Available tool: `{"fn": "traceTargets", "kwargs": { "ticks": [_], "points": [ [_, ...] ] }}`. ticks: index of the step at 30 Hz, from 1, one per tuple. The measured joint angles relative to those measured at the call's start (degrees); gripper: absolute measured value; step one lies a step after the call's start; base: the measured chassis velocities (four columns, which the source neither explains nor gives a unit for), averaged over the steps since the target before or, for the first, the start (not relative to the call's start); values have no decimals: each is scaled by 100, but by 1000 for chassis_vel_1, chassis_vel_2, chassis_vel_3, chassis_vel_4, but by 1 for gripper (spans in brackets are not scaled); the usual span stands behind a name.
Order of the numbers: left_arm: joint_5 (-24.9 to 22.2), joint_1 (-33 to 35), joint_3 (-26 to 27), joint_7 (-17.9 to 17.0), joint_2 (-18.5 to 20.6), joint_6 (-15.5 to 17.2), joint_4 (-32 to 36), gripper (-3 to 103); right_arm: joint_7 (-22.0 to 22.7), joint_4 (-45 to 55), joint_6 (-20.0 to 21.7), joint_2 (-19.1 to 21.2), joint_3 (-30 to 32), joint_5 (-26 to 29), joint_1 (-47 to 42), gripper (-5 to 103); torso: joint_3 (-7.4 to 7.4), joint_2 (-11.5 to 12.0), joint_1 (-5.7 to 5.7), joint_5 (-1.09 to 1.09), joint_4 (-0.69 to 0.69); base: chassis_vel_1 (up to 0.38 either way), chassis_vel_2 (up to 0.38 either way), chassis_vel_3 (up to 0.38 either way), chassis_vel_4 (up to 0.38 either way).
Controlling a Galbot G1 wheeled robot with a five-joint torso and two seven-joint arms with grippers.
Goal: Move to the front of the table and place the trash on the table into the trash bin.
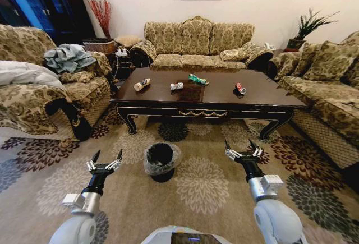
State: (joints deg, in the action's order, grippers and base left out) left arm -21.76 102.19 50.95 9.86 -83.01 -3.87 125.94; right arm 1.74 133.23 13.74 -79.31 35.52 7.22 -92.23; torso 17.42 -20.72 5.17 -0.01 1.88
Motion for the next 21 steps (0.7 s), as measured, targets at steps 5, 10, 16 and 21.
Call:
{"fn": "traceTargets", "kwargs": {
  "ticks": [5, 10, 16, 21],
  "points": [
    [10, -5, -16, 106, -22, -94, -61, 100, 115, 30, 132, -4, -35, -37, 5, 100, -89, 127, -41, 1, 0, 0, 0, 0, 0],
    [20, 35, -30, 193, -29, -181, -127, 100, 136, 53, 165, -26, -41, -80, -27, 100, -169, 241, -76, 1, 0, -41, 47, 45, -40],
    [-2, 36, -34, 208, -10, -210, -190, 100, 160, 53, 165, -53, -71, -146, -38, 100, -254, 378, -124, 1, 0, -103, 125, 106, -112],
    [-8, 4, -58, 218, -16, -203, -234, 100, 173, 37, 145, -55, -103, -199, -31, 100, -338, 506, -167, 1, 0, -137, 144, 129, -145]
  ]
}}
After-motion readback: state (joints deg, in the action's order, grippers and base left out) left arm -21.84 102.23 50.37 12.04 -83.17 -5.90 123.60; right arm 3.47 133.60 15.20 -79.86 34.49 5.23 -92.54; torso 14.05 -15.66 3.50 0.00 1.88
